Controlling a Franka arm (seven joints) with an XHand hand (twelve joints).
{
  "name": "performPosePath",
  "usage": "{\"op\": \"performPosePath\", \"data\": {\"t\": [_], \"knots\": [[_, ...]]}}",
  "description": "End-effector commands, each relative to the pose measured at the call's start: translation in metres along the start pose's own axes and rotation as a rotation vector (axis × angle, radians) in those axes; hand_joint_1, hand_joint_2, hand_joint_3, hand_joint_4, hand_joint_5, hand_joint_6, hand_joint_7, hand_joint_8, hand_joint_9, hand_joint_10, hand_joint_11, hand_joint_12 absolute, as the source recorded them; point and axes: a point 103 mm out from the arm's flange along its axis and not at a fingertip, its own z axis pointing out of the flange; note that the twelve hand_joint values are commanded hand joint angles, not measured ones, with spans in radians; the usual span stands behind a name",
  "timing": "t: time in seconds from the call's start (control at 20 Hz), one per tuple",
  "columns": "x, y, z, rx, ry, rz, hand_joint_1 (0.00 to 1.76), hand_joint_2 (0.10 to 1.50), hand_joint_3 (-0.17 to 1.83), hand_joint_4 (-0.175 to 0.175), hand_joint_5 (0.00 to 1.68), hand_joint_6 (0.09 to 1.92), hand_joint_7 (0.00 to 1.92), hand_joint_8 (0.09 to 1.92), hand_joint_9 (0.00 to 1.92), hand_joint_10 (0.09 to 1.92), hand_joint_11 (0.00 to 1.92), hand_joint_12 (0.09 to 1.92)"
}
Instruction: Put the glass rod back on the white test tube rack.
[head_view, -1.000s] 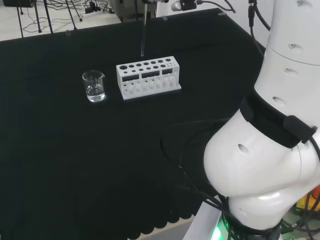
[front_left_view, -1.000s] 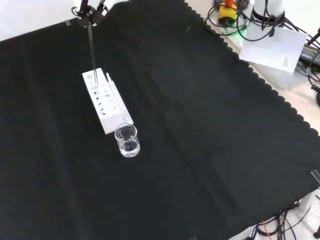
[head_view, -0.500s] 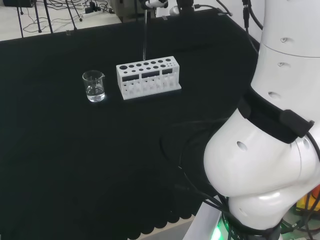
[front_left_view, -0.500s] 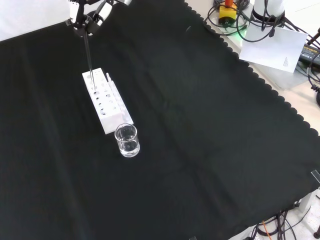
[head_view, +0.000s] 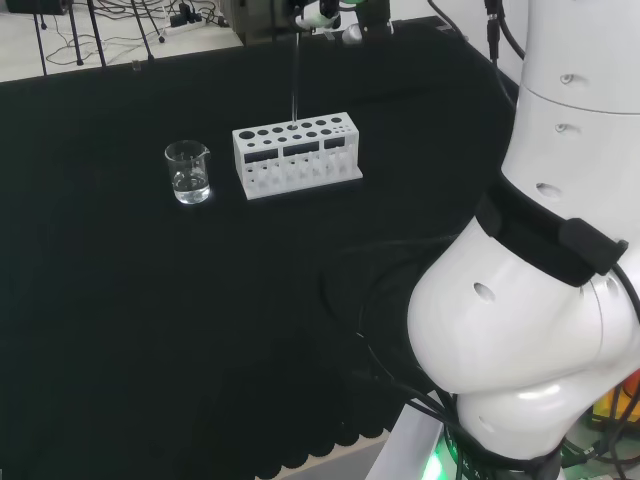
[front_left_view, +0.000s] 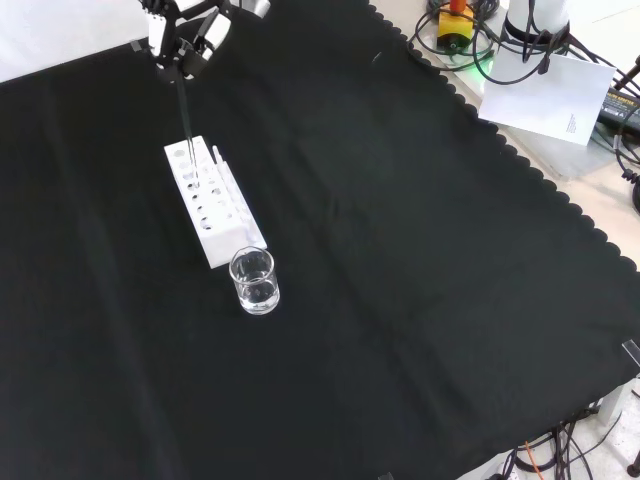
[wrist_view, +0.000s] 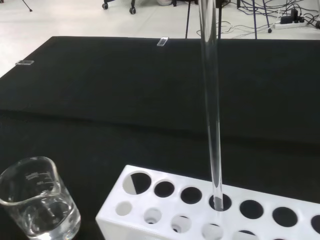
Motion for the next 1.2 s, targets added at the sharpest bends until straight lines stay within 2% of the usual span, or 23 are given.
{"op": "performPosePath", "data": {"t": [0.05,0.35,0.6,1.2], "knots": [[0.008,0.004,0.007,0.002,0.019,-0.003,1.29,1.07,0.00,-0.175,1.05,0.59,1.14,1.04,1.57,0.81,1.63,0.47],[0.000,0.008,0.030,0.039,0.031,0.010,1.29,1.07,0.00,-0.175,1.05,0.59,1.14,1.04,1.57,0.81,1.63,0.47],[-0.007,0.010,0.039,0.048,0.036,0.017,1.29,1.07,0.00,-0.175,1.05,0.59,1.14,1.04,1.57,0.81,1.63,0.47],[-0.002,0.016,0.051,0.072,0.028,-0.016,1.29,1.07,0.00,-0.175,1.05,0.59,1.15,1.04,1.57,0.81,1.63,0.47]]}}
